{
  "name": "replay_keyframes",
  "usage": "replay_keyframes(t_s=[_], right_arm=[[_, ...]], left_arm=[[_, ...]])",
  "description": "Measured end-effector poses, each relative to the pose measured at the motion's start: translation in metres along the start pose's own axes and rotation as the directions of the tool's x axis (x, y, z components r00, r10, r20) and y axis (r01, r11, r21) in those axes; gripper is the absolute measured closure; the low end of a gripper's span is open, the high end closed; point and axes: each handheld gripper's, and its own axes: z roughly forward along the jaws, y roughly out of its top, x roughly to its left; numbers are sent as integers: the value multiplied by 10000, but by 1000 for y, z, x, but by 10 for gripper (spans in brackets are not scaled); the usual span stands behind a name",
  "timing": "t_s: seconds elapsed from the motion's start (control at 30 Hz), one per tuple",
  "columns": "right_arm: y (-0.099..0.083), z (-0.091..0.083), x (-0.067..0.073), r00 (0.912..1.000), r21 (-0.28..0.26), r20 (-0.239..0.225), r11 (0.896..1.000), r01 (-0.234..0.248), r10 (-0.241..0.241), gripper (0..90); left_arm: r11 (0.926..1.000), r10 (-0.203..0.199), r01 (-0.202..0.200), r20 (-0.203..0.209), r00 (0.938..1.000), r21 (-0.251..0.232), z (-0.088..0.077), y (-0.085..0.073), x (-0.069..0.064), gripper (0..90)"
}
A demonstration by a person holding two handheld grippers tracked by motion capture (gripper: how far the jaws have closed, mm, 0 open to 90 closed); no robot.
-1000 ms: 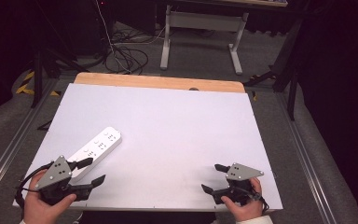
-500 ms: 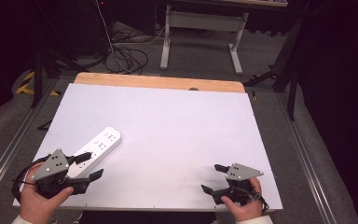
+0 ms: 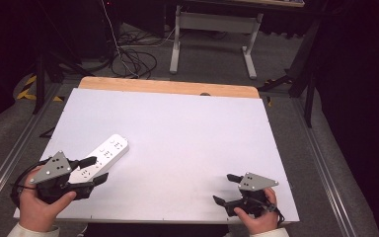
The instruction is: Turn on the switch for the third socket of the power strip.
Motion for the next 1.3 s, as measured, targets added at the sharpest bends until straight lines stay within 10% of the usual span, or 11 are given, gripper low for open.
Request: replay_keyframes(t_s=[0.47,1.3], right_arm=[[0,0,0,10000,10,-34,10000,-4,4,141],[-1,0,-1,10000,67,-75,10000,1,0,141]], left_arm=[[9982,307,-284,-429,9986,530,9,13,12,593],[9905,-799,912,-1095,9908,1026,34,18,47,900]])
